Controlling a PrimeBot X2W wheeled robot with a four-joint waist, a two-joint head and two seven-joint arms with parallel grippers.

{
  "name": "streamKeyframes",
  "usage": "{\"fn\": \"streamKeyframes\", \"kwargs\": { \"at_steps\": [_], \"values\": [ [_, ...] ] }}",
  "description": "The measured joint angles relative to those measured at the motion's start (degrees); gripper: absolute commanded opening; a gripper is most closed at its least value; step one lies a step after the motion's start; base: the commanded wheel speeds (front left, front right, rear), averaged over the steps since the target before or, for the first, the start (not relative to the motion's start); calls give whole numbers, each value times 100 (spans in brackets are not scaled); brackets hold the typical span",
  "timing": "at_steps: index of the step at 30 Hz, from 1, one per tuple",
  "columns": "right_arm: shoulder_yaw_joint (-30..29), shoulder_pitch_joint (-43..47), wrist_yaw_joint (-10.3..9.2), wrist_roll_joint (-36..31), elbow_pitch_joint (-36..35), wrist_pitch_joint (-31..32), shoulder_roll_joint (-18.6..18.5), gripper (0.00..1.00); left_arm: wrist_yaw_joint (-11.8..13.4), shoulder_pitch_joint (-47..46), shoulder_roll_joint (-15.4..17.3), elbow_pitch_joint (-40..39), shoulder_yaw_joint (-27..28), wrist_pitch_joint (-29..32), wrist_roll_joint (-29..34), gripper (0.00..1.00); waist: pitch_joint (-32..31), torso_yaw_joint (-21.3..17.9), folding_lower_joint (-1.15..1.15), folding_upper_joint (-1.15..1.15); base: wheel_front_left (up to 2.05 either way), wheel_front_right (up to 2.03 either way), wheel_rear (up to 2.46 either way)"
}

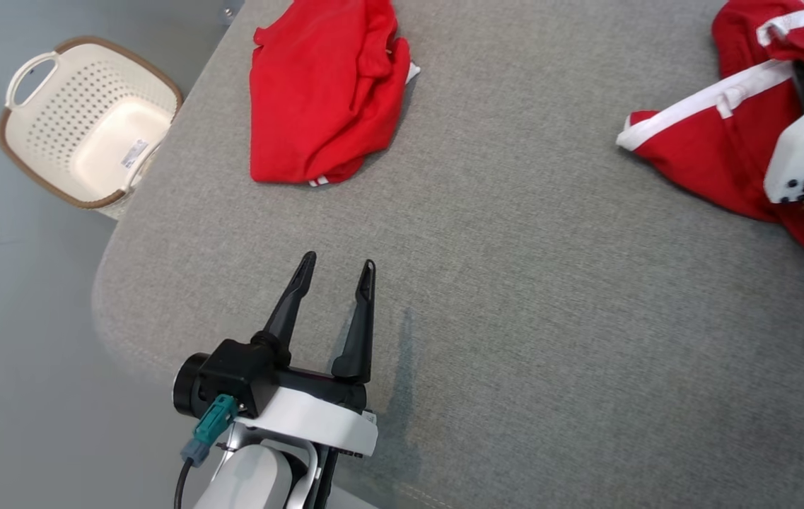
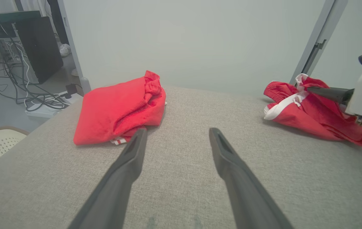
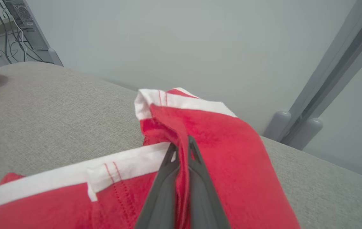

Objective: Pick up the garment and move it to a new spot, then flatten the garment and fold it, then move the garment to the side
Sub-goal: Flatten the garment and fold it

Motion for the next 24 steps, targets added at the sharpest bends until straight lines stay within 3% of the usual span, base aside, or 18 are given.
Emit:
{"fn": "streamKeyframes", "kwargs": {
  "at_steps": [7,17,18,19,24],
  "values": [
    [-179,352,-1,990,-392,-358,244,0,-100,-2,-1,112,229,0,233,100,-252,-479,0,0,0,0,0],
    [-758,1095,-1,2225,-1072,-13,-603,0,-253,-62,-3,187,354,0,465,100,-492,-1221,0,0,0,0,0],
    [-839,1140,-1,2347,-1053,45,-641,25,-258,-70,-2,192,358,0,481,100,-498,-1270,0,0,0,0,0],
    [-923,1177,-1,2416,-1000,112,-680,100,-300,-74,-3,207,354,0,520,100,-498,-1315,0,0,0,0,0],
    [-1151,1179,-2,2238,-536,58,-926,100,-372,-74,-5,289,396,0,635,100,-470,-1453,0,0,0,0,0]
  ]
}}
